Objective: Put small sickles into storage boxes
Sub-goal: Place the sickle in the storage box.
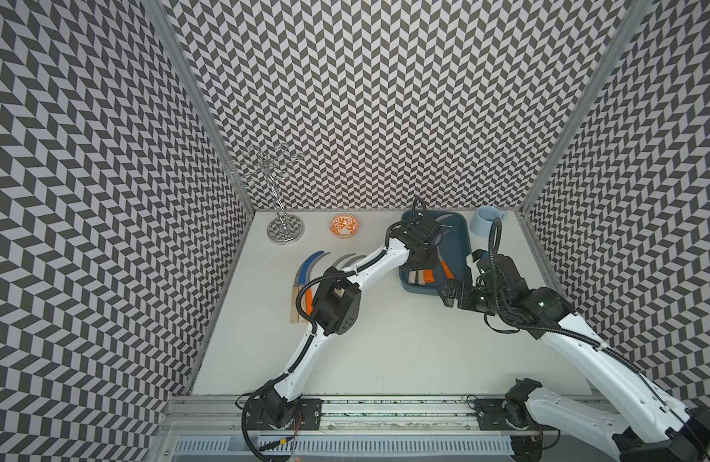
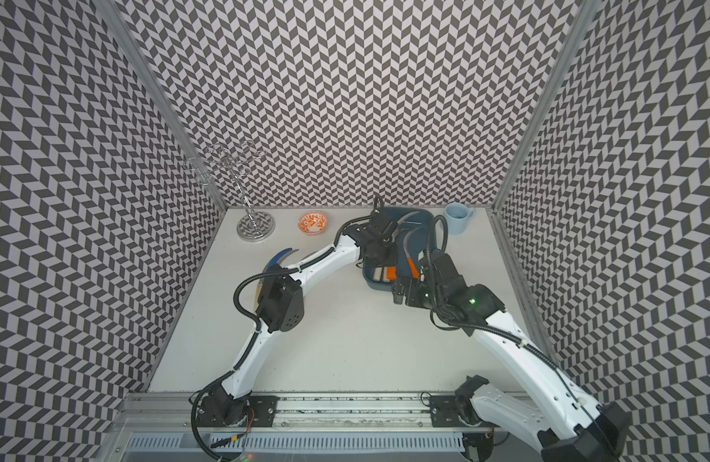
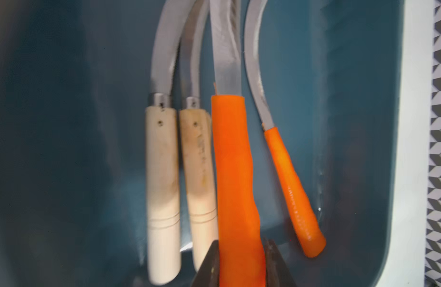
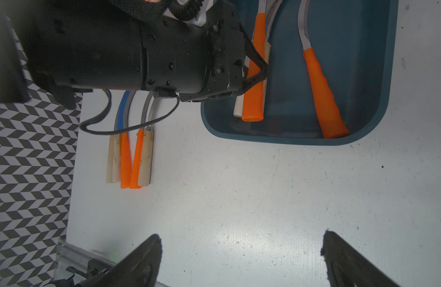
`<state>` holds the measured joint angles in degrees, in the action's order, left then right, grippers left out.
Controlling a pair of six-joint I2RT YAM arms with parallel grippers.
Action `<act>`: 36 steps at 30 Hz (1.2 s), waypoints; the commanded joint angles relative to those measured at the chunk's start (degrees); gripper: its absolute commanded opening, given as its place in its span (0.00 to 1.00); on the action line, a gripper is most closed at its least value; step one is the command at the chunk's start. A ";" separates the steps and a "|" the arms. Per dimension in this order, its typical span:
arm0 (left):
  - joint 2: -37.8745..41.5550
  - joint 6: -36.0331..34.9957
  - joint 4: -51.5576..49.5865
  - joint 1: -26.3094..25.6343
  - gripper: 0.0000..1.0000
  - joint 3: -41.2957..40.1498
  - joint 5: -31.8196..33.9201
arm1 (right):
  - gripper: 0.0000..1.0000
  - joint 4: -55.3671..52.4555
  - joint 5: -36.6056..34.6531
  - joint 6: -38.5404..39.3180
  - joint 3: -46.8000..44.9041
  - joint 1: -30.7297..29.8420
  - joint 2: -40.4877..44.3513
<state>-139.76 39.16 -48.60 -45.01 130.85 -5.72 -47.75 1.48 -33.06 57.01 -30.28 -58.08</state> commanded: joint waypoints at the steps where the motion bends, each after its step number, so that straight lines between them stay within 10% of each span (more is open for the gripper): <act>1: -1.94 0.62 6.11 -0.85 0.02 1.81 -2.56 | 1.00 1.42 0.55 0.85 -0.75 0.62 0.77; 13: -6.44 0.66 8.34 -1.22 0.23 3.79 -4.15 | 1.00 1.31 0.90 1.36 -1.20 1.80 0.69; 25: -1.67 1.01 9.44 -0.55 0.67 3.38 -5.27 | 1.00 1.90 1.07 2.20 0.17 2.48 -0.27; 29: 1.64 0.92 8.75 0.07 0.98 2.66 -4.54 | 1.00 2.63 1.84 2.35 0.55 2.46 -0.44; 36: 8.51 0.57 7.04 1.85 1.00 -1.51 -3.54 | 1.00 5.61 5.30 3.85 1.83 2.51 -0.27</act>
<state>-135.37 40.01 -40.80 -44.27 131.00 -10.35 -46.24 4.84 -30.55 56.75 -28.03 -58.24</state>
